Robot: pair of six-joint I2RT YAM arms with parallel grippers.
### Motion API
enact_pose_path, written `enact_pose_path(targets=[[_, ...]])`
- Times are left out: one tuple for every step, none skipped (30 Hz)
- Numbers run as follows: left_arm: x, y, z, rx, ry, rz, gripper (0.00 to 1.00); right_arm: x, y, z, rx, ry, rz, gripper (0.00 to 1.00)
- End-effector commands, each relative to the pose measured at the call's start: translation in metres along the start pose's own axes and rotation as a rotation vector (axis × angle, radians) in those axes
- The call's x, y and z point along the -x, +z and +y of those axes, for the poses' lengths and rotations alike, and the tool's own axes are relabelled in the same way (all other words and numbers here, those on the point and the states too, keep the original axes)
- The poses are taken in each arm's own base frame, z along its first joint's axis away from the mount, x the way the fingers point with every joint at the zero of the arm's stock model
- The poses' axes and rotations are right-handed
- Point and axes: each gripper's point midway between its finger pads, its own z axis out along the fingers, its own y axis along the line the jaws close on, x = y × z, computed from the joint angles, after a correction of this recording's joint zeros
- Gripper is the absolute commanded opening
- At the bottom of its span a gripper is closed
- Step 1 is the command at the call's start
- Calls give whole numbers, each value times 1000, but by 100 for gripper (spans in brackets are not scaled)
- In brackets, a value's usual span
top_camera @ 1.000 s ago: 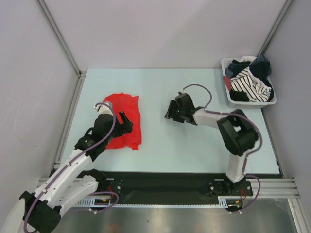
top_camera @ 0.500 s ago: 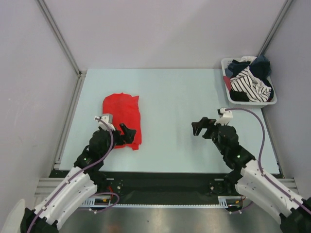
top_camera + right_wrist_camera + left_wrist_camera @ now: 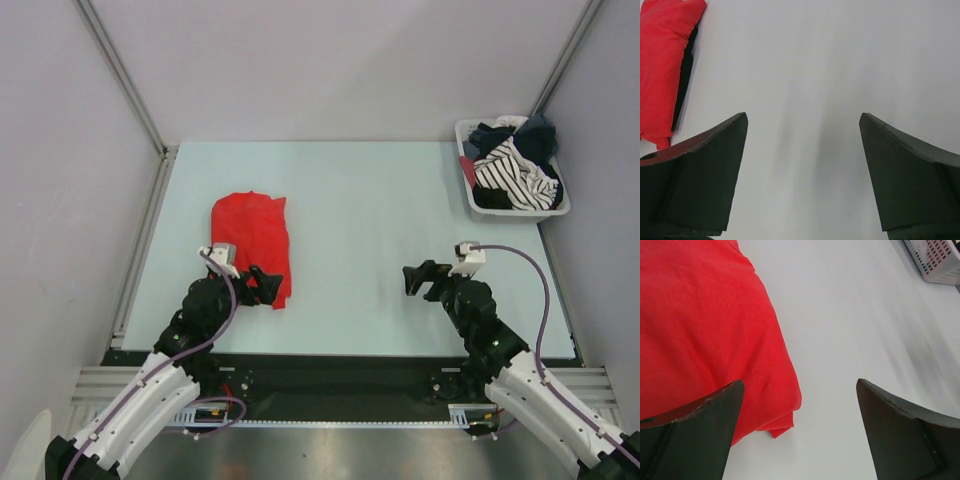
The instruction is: Fold and stack the tank tops
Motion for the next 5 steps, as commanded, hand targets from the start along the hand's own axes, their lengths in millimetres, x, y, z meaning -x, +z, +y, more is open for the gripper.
enact_pose_path(targets=[[14, 1, -9, -43, 29, -55, 100, 15, 1, 7, 20, 2, -43, 97], [13, 1, -9, -41, 29, -54, 100, 16, 1, 8, 25, 0, -44, 95], [14, 1, -8, -38, 30, -55, 100, 14, 1, 8, 30, -1, -40, 95], [15, 1, -9, -38, 30, -57, 100, 15, 1, 7, 22, -1, -42, 96], [14, 1, -8, -36, 32, -52, 100, 16, 0, 5, 11, 7, -49, 97]])
